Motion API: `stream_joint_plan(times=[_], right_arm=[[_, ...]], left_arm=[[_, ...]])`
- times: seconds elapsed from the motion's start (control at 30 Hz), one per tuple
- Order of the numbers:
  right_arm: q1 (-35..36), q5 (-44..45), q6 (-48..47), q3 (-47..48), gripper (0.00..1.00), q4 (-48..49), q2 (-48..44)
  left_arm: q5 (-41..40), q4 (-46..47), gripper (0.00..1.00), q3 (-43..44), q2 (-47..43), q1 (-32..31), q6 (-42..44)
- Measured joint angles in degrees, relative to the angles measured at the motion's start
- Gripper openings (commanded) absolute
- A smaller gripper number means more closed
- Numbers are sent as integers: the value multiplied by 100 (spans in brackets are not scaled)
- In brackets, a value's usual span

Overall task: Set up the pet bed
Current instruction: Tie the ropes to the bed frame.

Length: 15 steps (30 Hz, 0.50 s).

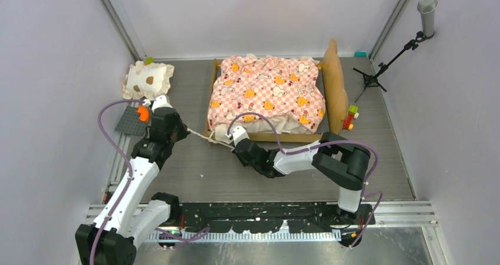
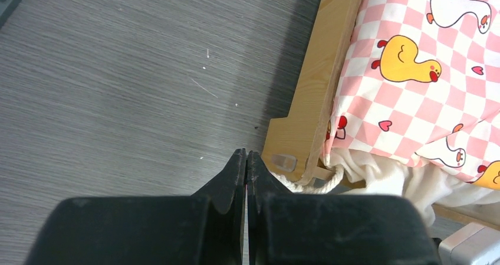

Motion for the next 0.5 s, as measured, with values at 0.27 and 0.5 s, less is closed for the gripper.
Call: stream_joint_plan(times=[0.27, 0.5], right_arm=[[2, 807, 437, 111, 1, -925, -160], [0, 1325, 682, 273, 1, -1576, -170]], left_arm=[[149, 17, 0, 105, 31, 92, 79], [129, -35, 0, 295, 83, 273, 92]])
